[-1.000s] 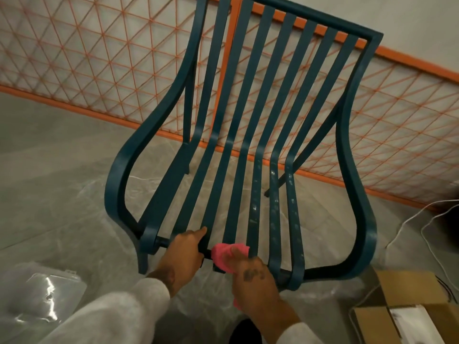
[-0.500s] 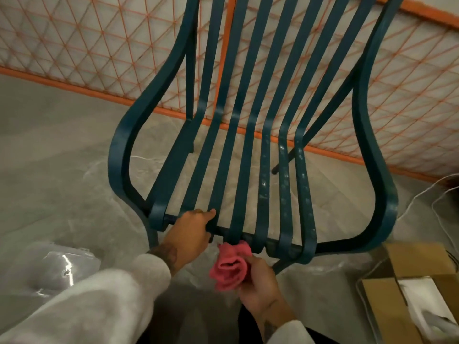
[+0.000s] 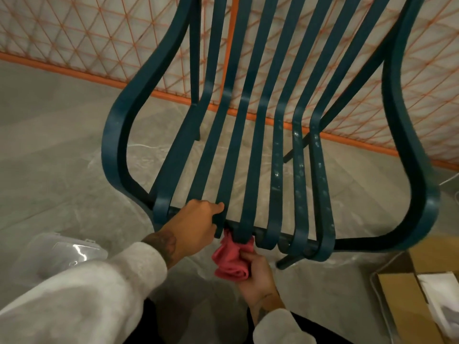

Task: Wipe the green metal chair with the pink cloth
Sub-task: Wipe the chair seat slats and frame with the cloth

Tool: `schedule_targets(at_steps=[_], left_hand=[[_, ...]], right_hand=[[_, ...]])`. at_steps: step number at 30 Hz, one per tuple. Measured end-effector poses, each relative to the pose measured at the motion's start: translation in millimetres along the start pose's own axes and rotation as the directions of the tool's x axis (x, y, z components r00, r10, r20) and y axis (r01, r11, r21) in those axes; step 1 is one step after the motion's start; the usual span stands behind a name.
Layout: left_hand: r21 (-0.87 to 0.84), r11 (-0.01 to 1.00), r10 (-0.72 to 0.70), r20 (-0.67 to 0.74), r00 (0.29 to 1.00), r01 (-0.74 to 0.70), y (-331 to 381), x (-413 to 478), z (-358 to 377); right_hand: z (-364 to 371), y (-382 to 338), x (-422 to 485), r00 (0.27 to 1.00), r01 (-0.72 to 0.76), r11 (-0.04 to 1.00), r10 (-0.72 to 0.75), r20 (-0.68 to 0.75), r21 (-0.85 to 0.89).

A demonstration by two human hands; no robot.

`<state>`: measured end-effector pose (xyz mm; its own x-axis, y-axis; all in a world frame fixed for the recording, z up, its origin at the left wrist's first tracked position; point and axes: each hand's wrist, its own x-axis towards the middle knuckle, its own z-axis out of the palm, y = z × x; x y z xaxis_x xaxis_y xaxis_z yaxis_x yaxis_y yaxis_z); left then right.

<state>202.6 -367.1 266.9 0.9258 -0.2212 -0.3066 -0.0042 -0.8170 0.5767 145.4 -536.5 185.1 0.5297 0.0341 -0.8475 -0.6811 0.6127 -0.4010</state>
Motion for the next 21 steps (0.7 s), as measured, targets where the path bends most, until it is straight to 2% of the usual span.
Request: schedule_targets(at_steps=[5,7,9,16,21], left_hand=[[0.054,0.998,-0.035,0.042,0.998,0.033,11,-10,-6],[0.063,0.997,-0.051,0.049,0.997,0.048,26,-23,-15],[0.027,0.997,-0.078,0.025,0.997,0.077,40,-30,-26],[-0.077,0.997,-0.041,-0.177,0.983,0.027,122,-70,-105],[-0.055,0.991,0.099,-0.299,0.949,-0.121,170,-106,-163]], right_hand=[[-12,-6,-50,0.996,0.032,0.995,-0.025,0.080,-0.092],[-14,-21,-79,0.981,0.102,0.988,-0.080,0.179,-0.120],[-9,-43,-96,0.962,0.197,0.967,-0.159,0.220,-0.161],[21,-130,-188,0.852,0.514,0.778,-0.415,0.319,-0.361],[38,-178,-261,0.738,0.667,0.662,-0.522,0.428,-0.343]])
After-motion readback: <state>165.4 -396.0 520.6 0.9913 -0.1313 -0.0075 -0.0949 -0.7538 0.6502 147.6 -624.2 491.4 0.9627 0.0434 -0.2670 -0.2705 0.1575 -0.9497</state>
